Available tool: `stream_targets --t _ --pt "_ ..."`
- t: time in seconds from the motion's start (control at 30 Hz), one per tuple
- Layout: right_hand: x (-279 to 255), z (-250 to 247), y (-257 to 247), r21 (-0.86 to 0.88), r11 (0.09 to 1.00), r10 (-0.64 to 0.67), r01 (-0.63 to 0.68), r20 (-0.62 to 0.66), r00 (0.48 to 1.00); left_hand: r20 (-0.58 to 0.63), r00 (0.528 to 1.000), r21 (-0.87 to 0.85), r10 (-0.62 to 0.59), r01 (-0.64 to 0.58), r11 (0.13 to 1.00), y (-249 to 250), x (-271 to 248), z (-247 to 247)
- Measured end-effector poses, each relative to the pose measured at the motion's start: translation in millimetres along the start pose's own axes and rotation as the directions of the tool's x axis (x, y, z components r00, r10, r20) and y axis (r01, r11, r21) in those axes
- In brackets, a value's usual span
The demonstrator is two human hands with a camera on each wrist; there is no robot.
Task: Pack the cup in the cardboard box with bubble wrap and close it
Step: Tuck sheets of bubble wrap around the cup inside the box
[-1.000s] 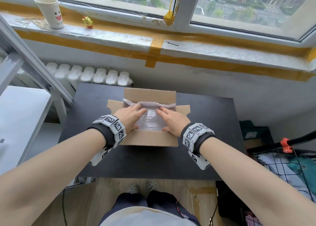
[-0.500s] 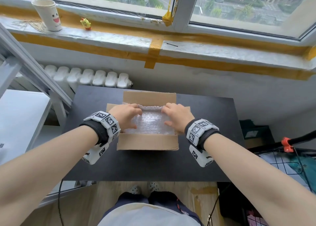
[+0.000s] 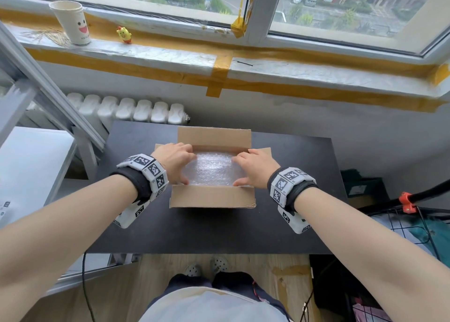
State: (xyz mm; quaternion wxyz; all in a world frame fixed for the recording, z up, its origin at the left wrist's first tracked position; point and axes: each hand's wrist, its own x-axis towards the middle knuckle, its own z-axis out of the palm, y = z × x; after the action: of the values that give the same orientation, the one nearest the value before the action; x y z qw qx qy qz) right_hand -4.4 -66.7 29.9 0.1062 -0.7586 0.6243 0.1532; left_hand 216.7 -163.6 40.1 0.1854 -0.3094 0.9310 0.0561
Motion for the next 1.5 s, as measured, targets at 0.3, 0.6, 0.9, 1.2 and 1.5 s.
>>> stream_targets --t 0.3,0.6,0.9,1.2,1.5 --pt "9.0 1.9 -1.9 -0.229 0.973 0.02 0.004 0.101 0.995 0.146 0.989 0.124 0.003 -0.022 0.992 6.2 14.6 -10.9" --pt "18.1 2.2 -0.4 -0.255 0.966 0.0 0.034 0.132 0.991 0.219 0.976 0.024 0.012 -0.017 1.0 -2.3 27.4 -1.7" --pt "16.9 7.3 2.4 -0.238 0.971 -0.004 0.033 0.122 0.993 0.189 0.982 0.128 -0.03 0.005 0.992 11.1 24.3 8.1" --pt "2.7 15.3 4.1 -0.076 0.989 -0.128 0.129 0.02 0.992 0.121 0.982 -0.048 0.148 -0.143 0.989 2.6 7.5 13.7" --pt "-2.3 15.9 -3.7 -0.121 0.987 -0.095 0.105 0.086 0.992 0.165 0.971 0.158 0.174 -0.2 0.967 8.7 9.4 22.7"
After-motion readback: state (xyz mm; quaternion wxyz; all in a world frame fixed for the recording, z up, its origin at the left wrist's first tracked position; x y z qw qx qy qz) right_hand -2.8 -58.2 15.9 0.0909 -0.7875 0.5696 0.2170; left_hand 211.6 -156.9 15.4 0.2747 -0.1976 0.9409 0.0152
